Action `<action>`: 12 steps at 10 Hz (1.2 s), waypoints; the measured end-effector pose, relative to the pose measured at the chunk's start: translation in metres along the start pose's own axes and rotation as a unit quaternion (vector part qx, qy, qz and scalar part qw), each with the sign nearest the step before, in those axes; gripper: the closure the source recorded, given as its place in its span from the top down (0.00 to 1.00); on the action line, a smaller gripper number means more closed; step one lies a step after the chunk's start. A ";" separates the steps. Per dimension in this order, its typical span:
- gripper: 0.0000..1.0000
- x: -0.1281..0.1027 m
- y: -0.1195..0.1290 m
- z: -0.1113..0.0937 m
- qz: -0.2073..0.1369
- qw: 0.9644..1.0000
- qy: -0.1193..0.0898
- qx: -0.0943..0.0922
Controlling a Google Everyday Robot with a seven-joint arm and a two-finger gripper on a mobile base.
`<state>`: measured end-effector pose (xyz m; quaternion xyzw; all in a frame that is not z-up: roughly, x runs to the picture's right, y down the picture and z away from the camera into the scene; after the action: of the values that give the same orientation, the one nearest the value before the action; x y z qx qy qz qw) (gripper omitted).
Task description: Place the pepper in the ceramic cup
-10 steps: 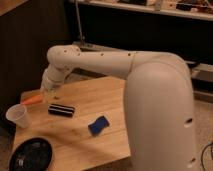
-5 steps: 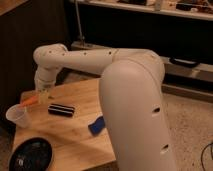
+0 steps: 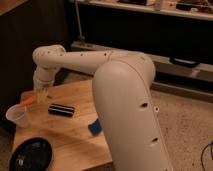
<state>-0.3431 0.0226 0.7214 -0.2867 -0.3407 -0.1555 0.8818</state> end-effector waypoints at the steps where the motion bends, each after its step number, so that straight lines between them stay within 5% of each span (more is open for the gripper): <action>1: 0.01 0.002 -0.001 0.002 -0.016 1.000 -0.007 -0.001; 12: 0.01 -0.008 -0.022 0.025 -0.083 0.996 -0.002 -0.028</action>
<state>-0.3720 0.0206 0.7398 -0.2822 -0.3606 -0.2367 0.8569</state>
